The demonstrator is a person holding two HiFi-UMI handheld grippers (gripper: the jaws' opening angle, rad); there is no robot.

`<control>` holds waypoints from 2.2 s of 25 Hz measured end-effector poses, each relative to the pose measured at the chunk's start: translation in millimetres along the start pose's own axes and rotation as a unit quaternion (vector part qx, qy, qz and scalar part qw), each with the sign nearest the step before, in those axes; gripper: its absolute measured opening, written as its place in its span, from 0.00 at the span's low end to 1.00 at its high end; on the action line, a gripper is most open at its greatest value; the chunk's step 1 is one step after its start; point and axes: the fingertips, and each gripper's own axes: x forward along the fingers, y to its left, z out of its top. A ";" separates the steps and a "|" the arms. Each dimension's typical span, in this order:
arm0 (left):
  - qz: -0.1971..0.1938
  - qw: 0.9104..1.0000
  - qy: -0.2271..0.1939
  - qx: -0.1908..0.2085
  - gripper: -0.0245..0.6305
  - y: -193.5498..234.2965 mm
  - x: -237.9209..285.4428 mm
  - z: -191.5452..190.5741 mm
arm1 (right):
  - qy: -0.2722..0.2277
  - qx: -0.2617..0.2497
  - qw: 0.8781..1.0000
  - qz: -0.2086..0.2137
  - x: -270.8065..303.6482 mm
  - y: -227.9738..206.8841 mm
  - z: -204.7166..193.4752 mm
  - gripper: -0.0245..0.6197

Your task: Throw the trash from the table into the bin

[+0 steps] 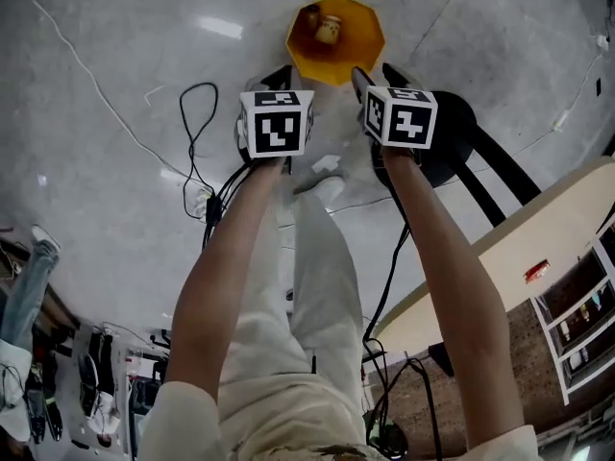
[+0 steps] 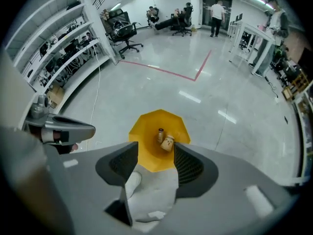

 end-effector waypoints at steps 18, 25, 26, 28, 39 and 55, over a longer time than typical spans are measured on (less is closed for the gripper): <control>0.001 0.999 -0.029 0.037 0.05 -113.1 -198.6 -17.3 | -0.142 0.087 0.983 0.080 -260.3 69.4 -13.1 0.16; -0.008 0.996 -0.012 0.086 0.05 -158.1 -259.7 -30.2 | -0.236 0.132 0.960 0.070 -358.1 52.2 -9.2 0.05; -0.013 0.995 -0.013 0.095 0.05 -168.9 -268.1 -32.2 | -0.245 0.138 0.957 0.068 -371.3 46.6 -13.8 0.05; -0.021 0.994 -0.018 0.109 0.05 -190.3 -284.8 -38.3 | -0.258 0.150 0.952 0.064 -395.6 34.8 -28.7 0.05; -0.098 0.958 -0.025 0.269 0.05 -343.5 -302.7 -59.7 | -0.344 0.368 0.862 -0.053 -471.0 -105.0 -175.5 0.05; -0.191 0.854 0.022 0.484 0.05 -560.1 -295.9 -146.0 | -0.385 0.487 0.767 -0.163 -536.9 -162.1 -350.2 0.05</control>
